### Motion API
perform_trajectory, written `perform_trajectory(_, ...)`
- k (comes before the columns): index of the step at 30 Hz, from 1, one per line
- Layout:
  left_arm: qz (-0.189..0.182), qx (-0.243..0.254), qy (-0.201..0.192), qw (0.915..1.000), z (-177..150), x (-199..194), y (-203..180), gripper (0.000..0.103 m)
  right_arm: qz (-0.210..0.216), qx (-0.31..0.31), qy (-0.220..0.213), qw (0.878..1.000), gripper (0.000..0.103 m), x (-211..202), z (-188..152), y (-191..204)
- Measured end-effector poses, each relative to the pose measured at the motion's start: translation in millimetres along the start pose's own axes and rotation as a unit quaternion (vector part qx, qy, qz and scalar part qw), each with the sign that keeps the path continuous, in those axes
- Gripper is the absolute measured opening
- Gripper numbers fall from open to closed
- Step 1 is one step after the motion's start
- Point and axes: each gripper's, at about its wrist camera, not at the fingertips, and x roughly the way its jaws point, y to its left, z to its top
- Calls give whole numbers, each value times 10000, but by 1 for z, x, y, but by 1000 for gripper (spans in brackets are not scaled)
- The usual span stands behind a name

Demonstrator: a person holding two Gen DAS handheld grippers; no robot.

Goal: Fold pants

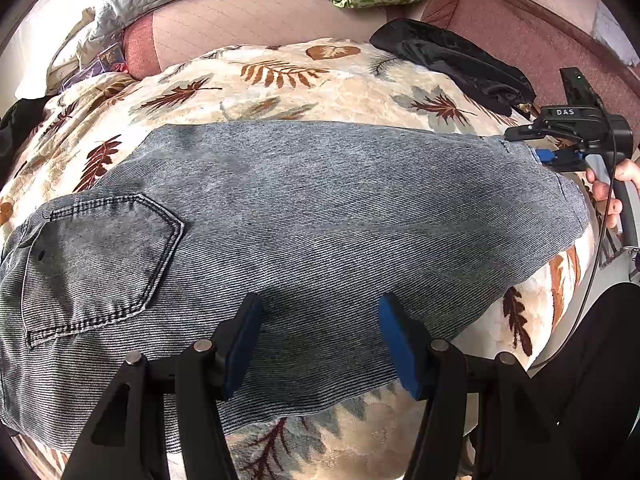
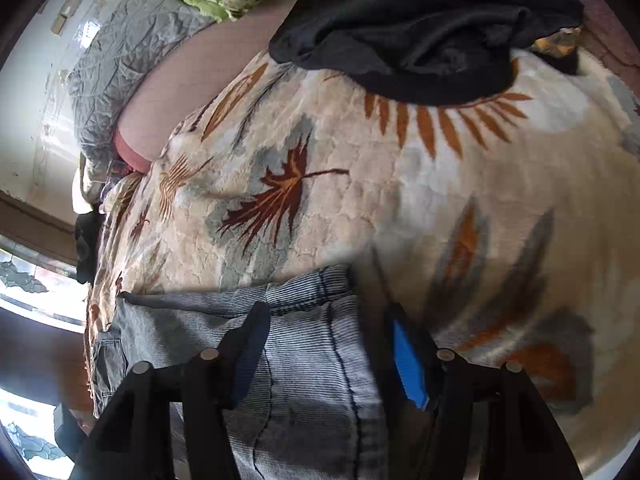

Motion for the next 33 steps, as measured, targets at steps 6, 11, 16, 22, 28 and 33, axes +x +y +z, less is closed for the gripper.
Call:
perform_trajectory(6,-70,-19,-3,10000,2,1,1,61,-340,-239,-819,9958,12,-24,18,15)
perform_trajectory(11,-124,6,-2,9999,6,5,-4,61,-533,-380,-1033,9925,13,-12,41,23)
perform_trajectory(16,-127,158,-1,9998,5,5,-8,61,-623,-99,-669,9958,19,19,44,3)
perform_trajectory(22,-240,37,-131,9996,5,-3,-2,61,-827,-15,-1584,9839,20,-58,28,11)
perform_trajectory(28,67,225,7,9997,-1,6,-10,61,-380,-1076,-211,9932,20,-36,-45,76)
perform_trajectory(33,198,243,-8,9995,-5,3,-12,61,-915,-1535,340,9833,20,-1,-102,75)
